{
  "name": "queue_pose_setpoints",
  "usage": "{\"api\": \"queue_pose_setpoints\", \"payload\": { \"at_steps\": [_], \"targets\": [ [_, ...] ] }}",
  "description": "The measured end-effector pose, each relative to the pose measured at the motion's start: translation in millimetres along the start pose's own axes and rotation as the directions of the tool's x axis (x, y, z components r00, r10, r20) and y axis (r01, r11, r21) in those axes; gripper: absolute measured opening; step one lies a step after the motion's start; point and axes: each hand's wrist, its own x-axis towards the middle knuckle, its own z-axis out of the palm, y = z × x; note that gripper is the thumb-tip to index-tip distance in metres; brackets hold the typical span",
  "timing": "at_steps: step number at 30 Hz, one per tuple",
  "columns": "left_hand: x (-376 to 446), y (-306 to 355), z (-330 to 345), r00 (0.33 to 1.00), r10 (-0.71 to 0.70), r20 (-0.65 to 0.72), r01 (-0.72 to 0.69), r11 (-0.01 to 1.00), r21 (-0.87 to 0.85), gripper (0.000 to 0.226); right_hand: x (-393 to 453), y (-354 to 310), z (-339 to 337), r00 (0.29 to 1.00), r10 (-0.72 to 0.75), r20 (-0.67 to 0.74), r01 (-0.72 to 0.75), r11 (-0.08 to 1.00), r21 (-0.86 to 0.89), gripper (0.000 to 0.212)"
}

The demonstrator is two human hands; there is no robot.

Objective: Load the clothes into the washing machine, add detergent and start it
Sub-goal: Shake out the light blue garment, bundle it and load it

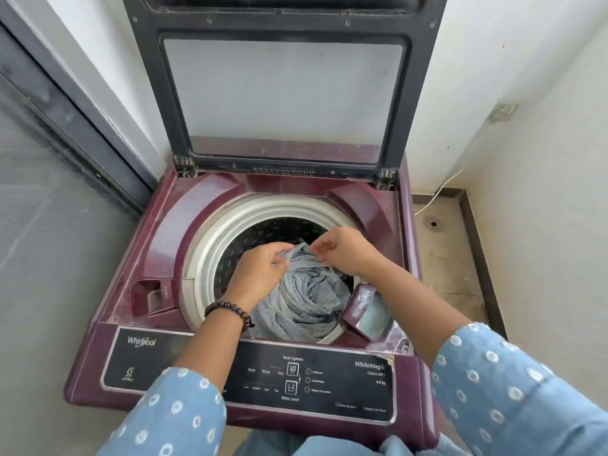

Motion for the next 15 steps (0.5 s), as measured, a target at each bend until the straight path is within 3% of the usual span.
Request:
{"api": "queue_pose_setpoints", "payload": {
  "at_steps": [7,11,15],
  "targets": [
    [-24,84,20,0.984,0.141,-0.109,-0.146,0.988,-0.045,0.013,-49,28,-40,0.991,0.013,-0.135,0.025,0.961,0.276,0.009],
    [-43,147,60,0.962,0.264,-0.068,-0.267,0.963,-0.037,0.018,-99,69,-77,0.968,0.086,-0.235,0.01,0.924,0.383,0.015],
    [-65,203,136,0.931,0.36,0.066,-0.358,0.933,-0.044,0.024,-157,140,-106,0.937,0.204,-0.284,-0.051,0.884,0.465,0.026]
  ]
}}
